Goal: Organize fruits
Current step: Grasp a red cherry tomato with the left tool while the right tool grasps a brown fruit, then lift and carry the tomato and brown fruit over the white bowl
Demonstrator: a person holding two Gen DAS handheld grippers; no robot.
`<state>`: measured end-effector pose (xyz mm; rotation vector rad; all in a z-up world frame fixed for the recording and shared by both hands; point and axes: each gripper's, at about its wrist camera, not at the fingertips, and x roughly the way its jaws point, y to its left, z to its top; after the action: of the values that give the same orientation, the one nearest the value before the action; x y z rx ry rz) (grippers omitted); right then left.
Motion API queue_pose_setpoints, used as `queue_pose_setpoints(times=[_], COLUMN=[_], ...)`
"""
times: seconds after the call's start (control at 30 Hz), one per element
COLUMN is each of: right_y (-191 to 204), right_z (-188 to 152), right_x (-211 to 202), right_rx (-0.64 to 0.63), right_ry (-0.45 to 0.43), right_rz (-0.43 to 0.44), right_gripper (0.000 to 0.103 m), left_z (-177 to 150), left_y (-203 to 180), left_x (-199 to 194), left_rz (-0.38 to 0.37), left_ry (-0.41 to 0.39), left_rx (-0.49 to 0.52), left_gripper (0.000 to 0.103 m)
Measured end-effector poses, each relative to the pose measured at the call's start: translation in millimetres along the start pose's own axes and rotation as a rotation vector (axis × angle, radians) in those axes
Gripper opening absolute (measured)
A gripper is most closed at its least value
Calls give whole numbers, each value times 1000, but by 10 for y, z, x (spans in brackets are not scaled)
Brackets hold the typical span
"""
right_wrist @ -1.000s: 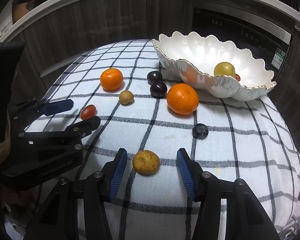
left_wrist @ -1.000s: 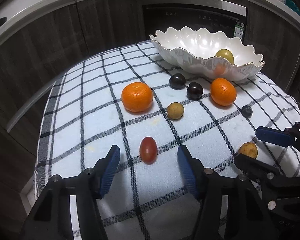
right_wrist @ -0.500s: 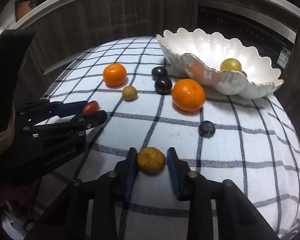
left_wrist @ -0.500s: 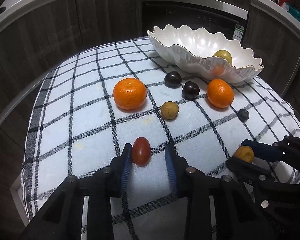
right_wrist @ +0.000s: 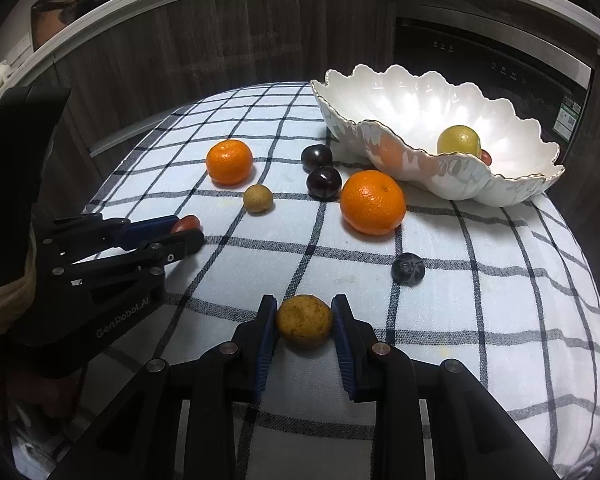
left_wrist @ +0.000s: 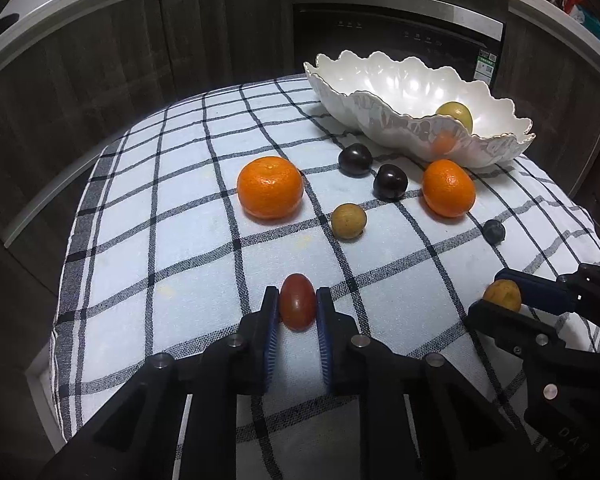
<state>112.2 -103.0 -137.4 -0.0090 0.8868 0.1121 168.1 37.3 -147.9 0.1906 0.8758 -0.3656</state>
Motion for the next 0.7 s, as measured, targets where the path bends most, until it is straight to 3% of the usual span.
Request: queue_pose_setpoints(times=[0.7], right_y=[-81], right_z=[78], right_x=[-109], right_rx=[5], right_ry=[-34], right_rz=[3], right_gripper=[30], left_z=[20], left_y=[-42], left_x=[-147], left_rz=[26], left_ry=[1], left_rx=[-31], left_gripper=[19])
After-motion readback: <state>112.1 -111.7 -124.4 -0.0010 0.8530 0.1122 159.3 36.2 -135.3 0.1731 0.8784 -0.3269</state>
